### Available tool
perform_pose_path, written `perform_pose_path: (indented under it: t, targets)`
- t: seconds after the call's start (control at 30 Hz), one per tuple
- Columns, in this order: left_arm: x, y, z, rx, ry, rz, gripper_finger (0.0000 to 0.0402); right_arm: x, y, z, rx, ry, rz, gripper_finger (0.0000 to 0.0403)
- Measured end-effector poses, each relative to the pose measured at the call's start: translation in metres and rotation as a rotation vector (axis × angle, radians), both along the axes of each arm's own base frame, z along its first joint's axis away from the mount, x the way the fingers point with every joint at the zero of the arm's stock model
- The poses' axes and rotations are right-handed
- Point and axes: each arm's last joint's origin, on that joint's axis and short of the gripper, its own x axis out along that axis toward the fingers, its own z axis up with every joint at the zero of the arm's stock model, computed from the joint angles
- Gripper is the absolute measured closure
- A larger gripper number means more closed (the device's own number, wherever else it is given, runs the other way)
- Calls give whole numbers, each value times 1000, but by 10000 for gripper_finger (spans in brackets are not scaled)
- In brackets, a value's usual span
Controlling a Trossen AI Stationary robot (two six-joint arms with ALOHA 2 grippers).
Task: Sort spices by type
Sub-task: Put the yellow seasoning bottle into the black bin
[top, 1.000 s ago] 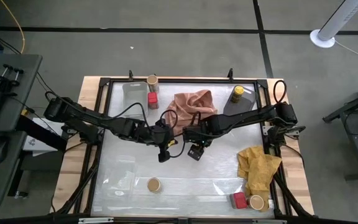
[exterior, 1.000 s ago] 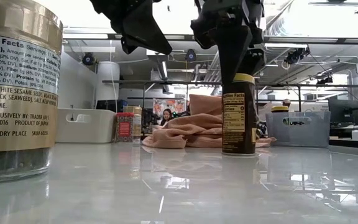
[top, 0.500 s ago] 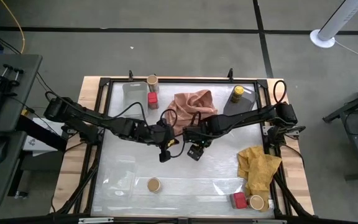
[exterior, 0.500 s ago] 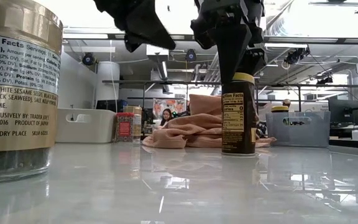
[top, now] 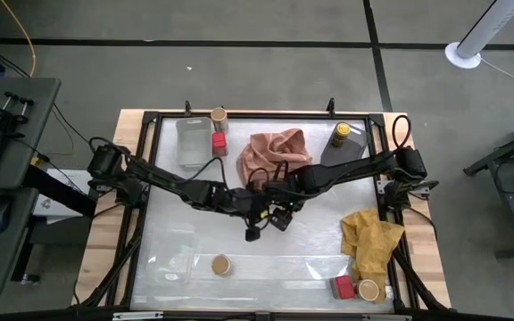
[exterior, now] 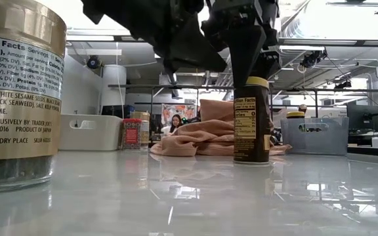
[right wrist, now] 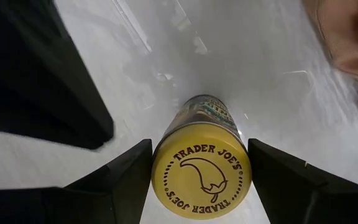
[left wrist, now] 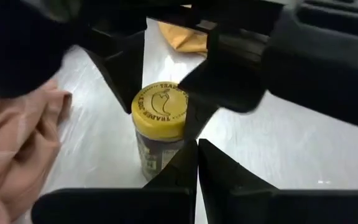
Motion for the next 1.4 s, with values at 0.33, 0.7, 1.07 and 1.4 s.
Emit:
perform_pose_path:
  t: [0.33, 0.7, 1.07, 1.4]
  targets:
    - [2, 2, 6, 23, -56, 25, 402, 0, 0, 0, 8, 1, 1, 152]
    - [5, 9, 3, 52, -64, 9, 402, 2, 0, -3, 2, -1, 27, 152]
    - [9, 14, -8, 49, -68, -36, 402, 5, 1, -12, 6, 28, 53, 152]
    - [4, 22, -20, 23, -155, -24, 402, 9, 2, -13, 13, 5, 58, 152]
